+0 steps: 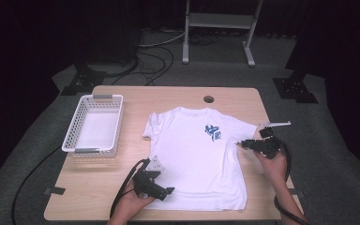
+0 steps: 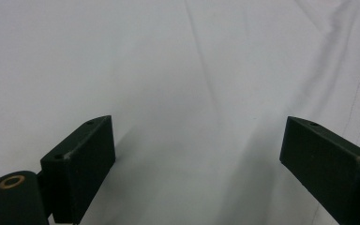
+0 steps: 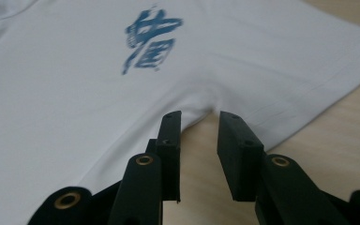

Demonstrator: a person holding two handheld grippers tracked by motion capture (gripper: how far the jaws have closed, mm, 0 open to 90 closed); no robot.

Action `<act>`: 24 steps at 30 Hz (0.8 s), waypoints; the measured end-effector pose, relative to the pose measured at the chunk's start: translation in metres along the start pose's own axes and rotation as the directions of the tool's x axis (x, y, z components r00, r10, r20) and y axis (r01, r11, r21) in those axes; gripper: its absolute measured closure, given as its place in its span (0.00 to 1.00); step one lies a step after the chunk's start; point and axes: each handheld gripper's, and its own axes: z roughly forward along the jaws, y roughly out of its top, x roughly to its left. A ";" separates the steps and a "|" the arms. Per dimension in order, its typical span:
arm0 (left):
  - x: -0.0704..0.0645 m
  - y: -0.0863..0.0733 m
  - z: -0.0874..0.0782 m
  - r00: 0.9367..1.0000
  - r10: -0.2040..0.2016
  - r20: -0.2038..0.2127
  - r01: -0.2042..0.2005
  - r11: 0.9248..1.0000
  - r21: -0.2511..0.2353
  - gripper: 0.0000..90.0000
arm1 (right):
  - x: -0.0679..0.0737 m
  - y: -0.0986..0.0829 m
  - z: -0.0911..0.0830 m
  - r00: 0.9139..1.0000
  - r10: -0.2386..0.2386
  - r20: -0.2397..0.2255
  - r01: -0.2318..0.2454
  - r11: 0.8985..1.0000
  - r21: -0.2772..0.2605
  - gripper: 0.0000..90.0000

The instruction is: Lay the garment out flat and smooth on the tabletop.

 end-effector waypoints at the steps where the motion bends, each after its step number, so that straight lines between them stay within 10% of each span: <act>1: 0.000 0.000 0.000 1.000 -0.002 -0.002 0.002 1.000 0.003 0.10 | 0.006 -0.005 -0.002 1.000 -0.014 -0.017 0.014 1.000 -0.001 0.78; 6: -0.001 0.001 0.001 1.000 0.000 -0.009 0.000 1.000 0.006 0.10 | 0.036 -0.027 -0.008 0.988 -0.075 -0.136 0.082 0.996 0.043 0.77; 13: -0.002 0.002 0.001 1.000 0.001 -0.019 -0.001 1.000 0.012 0.10 | 0.068 -0.059 -0.015 0.974 -0.142 -0.178 0.163 0.981 0.109 0.76; 24: -0.004 0.002 0.001 1.000 -0.003 -0.026 0.003 1.000 0.016 0.10 | 0.065 -0.098 -0.027 0.979 -0.075 -0.187 0.094 0.991 0.093 0.75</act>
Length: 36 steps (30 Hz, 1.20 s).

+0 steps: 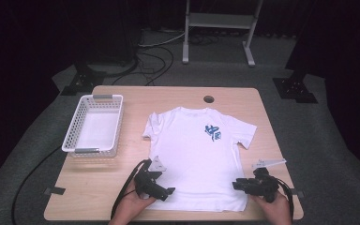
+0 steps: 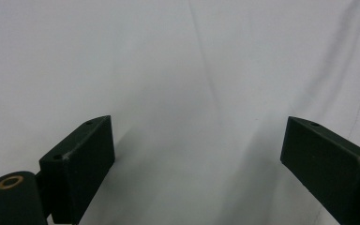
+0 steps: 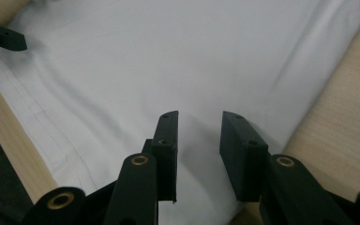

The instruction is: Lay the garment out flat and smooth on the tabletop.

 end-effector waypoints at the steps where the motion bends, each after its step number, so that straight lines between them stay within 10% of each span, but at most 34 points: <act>1: 0.000 0.000 0.000 1.000 0.000 0.000 0.000 1.000 0.000 0.10 | 0.000 0.000 0.000 1.000 0.000 0.000 0.000 1.000 0.000 0.75; 9: -0.001 0.000 -0.001 1.000 -0.013 0.004 0.012 1.000 0.004 0.10 | -0.002 -0.010 -0.008 1.000 0.018 -0.005 -0.018 1.000 -0.012 0.73; 19: 0.023 0.008 -0.015 0.992 -0.127 0.014 0.127 0.989 -0.075 0.11 | 0.007 0.002 -0.004 0.998 -0.054 -0.017 0.054 0.998 -0.031 0.60; 36: 0.135 0.051 -0.021 0.950 -0.309 -0.046 0.299 0.941 -0.161 0.20 | 0.000 0.000 0.002 0.997 -0.069 -0.043 0.069 0.997 -0.018 0.55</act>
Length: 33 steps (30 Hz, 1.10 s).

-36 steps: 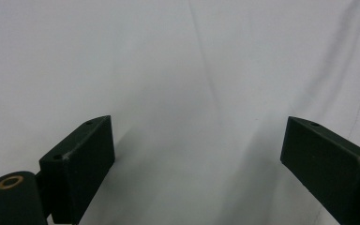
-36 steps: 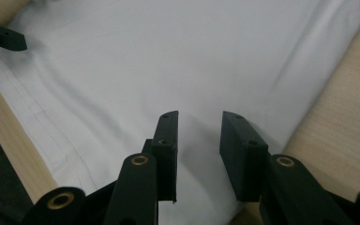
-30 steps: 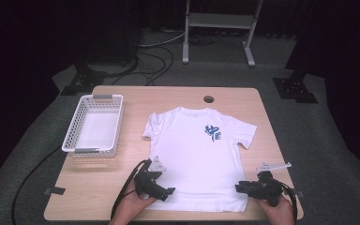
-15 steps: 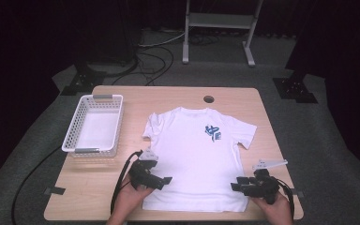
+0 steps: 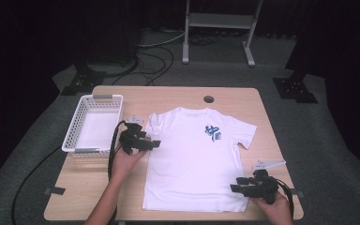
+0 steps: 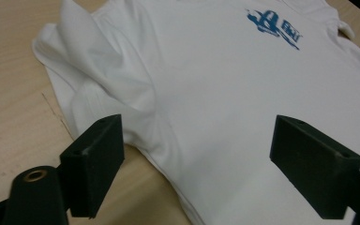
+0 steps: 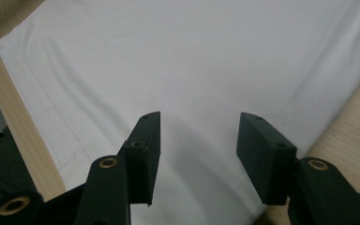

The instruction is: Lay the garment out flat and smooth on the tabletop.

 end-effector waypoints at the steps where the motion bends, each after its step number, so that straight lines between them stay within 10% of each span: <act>1: 0.005 0.004 0.003 1.000 -0.019 -0.006 0.019 1.000 -0.006 0.22 | -0.001 -0.001 0.000 1.000 0.003 -0.006 -0.003 1.000 -0.005 0.55; 13: 0.057 0.037 0.025 0.972 -0.233 -0.024 0.233 0.972 0.014 0.37 | -0.004 -0.007 -0.002 1.000 0.006 -0.020 -0.007 0.999 -0.043 0.56; 21: 0.055 0.052 0.044 0.963 -0.199 -0.179 0.215 0.974 0.076 0.62 | -0.007 -0.010 -0.002 0.999 0.025 -0.041 -0.028 0.997 -0.069 0.57; 28: 0.067 0.053 0.054 0.949 -0.237 -0.210 0.259 0.962 0.087 0.74 | -0.007 -0.010 -0.002 0.999 0.027 -0.041 -0.030 0.997 -0.069 0.57; 33: 0.070 0.050 0.050 0.937 -0.278 -0.212 0.282 0.959 -0.013 0.74 | -0.007 -0.010 -0.002 0.999 0.029 -0.042 -0.032 0.997 -0.073 0.57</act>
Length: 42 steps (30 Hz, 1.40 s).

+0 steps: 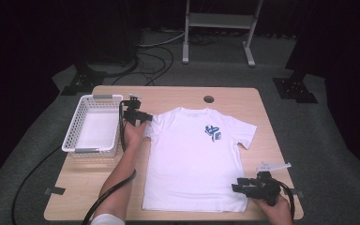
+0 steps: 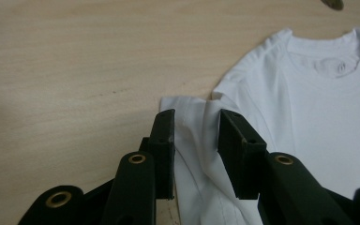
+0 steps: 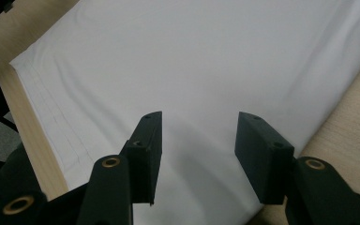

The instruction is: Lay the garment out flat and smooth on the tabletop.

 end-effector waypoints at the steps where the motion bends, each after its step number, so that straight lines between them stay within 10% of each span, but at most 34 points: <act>1: 0.000 0.000 0.001 1.000 -0.008 0.006 0.008 1.000 -0.001 0.74 | 0.000 0.000 0.000 1.000 0.002 0.001 -0.002 1.000 -0.001 0.57; 9: -0.001 0.002 0.014 0.994 -0.010 0.109 0.004 0.998 0.059 0.71 | 0.001 0.001 0.000 1.000 0.004 0.007 -0.004 1.000 0.005 0.57; 13: -0.004 0.002 0.015 0.997 0.027 0.067 -0.032 0.996 0.082 0.94 | 0.003 0.000 0.000 1.000 0.002 0.016 -0.002 1.000 0.004 0.56; 19: -0.008 -0.006 -0.010 0.998 0.003 -0.060 -0.008 0.997 -0.082 0.98 | 0.004 0.001 0.001 1.000 0.001 0.025 -0.001 1.000 0.009 0.56; 23: -0.004 -0.010 -0.019 0.997 -0.048 -0.053 0.041 0.991 -0.131 0.74 | 0.007 0.002 0.002 1.000 -0.010 0.030 0.010 1.000 0.015 0.56; 35: -0.006 -0.023 -0.006 0.997 -0.016 0.073 0.017 1.000 -0.013 0.73 | 0.008 0.005 0.005 0.999 -0.018 0.031 0.017 0.999 0.029 0.55; 42: -0.004 -0.031 -0.003 0.998 -0.049 0.048 0.049 0.999 0.017 0.68 | 0.009 0.005 0.005 0.999 -0.020 0.032 0.019 0.999 0.028 0.55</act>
